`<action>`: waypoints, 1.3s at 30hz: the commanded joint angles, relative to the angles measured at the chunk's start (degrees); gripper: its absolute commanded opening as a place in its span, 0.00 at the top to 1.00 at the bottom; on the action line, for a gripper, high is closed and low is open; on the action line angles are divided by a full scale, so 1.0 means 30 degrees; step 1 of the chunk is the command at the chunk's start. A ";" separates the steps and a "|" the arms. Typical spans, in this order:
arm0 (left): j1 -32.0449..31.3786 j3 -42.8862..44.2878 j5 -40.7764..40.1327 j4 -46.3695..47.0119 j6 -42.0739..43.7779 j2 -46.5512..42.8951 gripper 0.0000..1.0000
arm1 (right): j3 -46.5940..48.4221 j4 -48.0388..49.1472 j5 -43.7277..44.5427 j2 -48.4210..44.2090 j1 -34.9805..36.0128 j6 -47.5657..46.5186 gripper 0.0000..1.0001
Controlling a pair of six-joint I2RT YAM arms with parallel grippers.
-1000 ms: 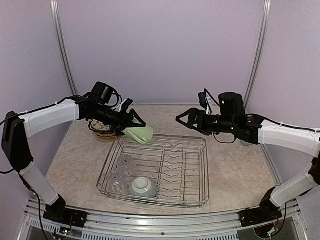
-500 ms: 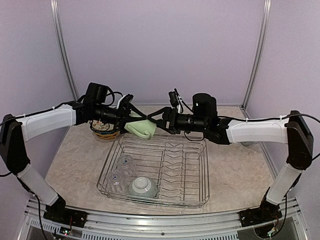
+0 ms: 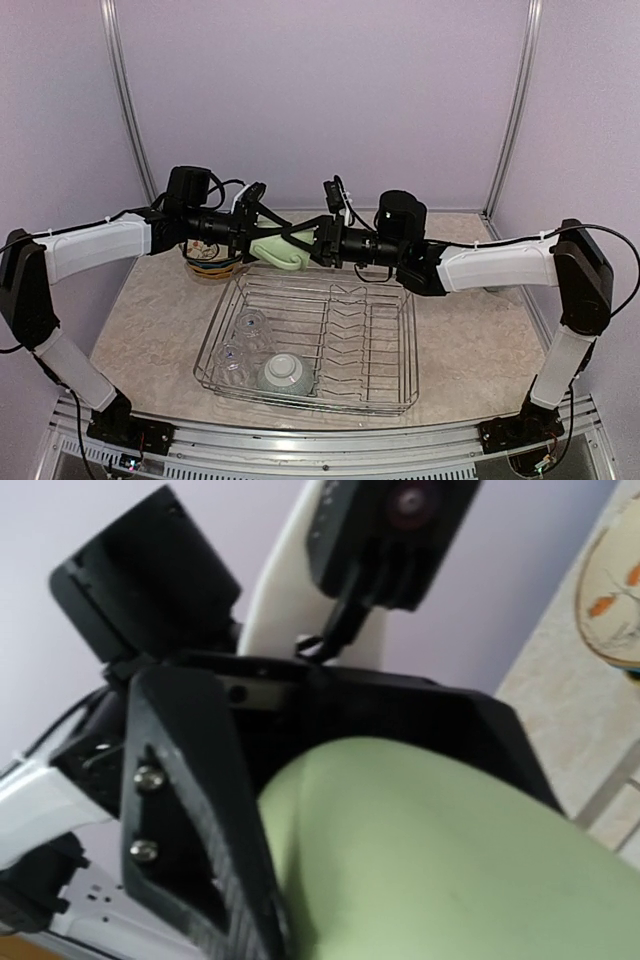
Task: Unload the mixed dishes from the dish rack
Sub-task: Pass from the left arm to the right
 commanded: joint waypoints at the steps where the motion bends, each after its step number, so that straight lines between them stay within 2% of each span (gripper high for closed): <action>1: -0.0003 -0.0139 0.1343 0.2245 -0.0778 -0.0615 0.54 | -0.0347 0.1799 -0.0466 0.0236 0.0400 0.0171 0.65; 7: -0.0016 -0.0298 0.1932 0.3102 -0.1426 -0.0363 0.54 | -0.0718 0.2936 -0.0690 0.0237 0.0394 0.0677 0.82; 10: -0.0002 -0.0282 0.2087 0.3211 -0.1509 -0.0247 0.54 | -0.0697 0.3123 -0.0705 0.0201 0.0400 0.0678 0.99; 13: -0.0001 -0.0238 0.2199 0.3199 -0.1513 -0.0150 0.54 | -0.0612 0.2882 -0.0586 0.0105 0.0352 0.0455 1.00; 15: -0.0001 -0.0263 0.2197 0.3134 -0.1425 -0.0165 0.48 | -0.0585 0.2602 -0.0499 -0.0035 0.0350 0.0163 1.00; 17: 0.0010 -0.0272 0.2052 0.2933 -0.1195 -0.0231 0.35 | -0.0650 0.2243 -0.0347 -0.0222 0.0319 -0.0168 1.00; 20: 0.0028 -0.0249 0.1318 0.1948 -0.0427 -0.0640 0.11 | -0.0739 0.1482 -0.0083 -0.0603 0.0232 -0.0668 1.00; 22: 0.0048 -0.0145 0.0866 0.1339 0.0145 -0.0971 0.02 | -0.0764 0.0761 0.0104 -0.0939 0.0172 -0.1145 1.00; 32: 0.0625 0.0100 -0.1594 -0.1147 0.2170 -0.2852 0.01 | -0.1038 -0.3769 0.1834 -0.3153 -0.0444 -0.3771 1.00; 35: 0.0759 0.0084 -0.2241 -0.1578 0.2574 -0.3330 0.01 | -0.0622 -0.6751 0.3246 -0.4322 -0.0701 -0.5167 1.00; 39: 0.0760 0.0143 -0.2488 -0.1824 0.2752 -0.3532 0.01 | 0.0780 -1.2529 0.6360 -0.5662 -0.0821 -0.7860 1.00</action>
